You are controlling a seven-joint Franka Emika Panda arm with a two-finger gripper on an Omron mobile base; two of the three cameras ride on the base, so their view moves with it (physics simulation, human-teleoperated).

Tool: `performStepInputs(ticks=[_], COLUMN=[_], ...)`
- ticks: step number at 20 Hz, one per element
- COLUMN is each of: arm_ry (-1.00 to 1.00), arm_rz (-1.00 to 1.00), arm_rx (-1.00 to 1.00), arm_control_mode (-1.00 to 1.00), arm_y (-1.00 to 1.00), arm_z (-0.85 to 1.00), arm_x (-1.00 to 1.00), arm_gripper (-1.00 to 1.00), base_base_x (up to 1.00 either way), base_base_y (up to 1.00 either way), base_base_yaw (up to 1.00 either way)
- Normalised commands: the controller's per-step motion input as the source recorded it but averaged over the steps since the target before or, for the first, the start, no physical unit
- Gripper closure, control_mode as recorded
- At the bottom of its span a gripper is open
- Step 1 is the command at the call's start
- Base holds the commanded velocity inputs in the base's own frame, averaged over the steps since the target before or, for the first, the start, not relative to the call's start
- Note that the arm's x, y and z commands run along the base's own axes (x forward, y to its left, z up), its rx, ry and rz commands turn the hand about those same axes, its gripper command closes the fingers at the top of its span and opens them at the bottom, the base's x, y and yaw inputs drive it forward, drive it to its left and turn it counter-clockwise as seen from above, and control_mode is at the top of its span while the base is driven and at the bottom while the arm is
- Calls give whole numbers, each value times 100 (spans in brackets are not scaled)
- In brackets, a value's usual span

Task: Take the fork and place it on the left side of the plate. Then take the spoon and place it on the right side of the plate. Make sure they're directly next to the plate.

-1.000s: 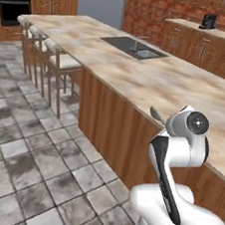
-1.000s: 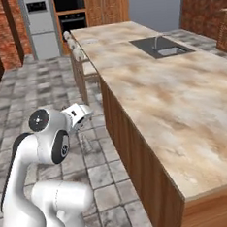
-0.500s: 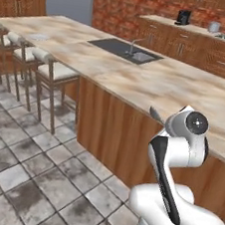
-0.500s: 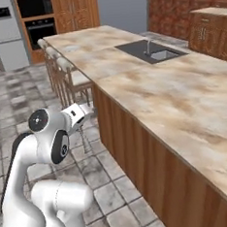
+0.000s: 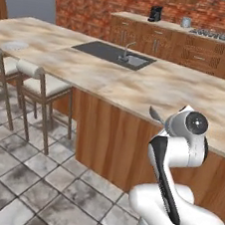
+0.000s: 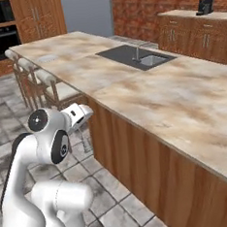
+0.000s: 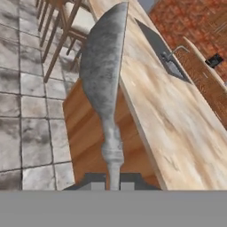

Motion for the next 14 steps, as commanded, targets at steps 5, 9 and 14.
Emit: performStepInputs(ticks=[5,9,14], arm_ry=[0,0,0], arm_rz=[0,0,0], arm_rx=[0,0,0], arm_control_mode=[100,100,100], arm_y=[0,0,0], arm_z=[0,0,0], arm_x=[0,0,0], arm_gripper=[100,100,100], base_base_x=[61,61,58], base_base_y=[100,100,100], base_base_yaw=[-37,-37,-36])
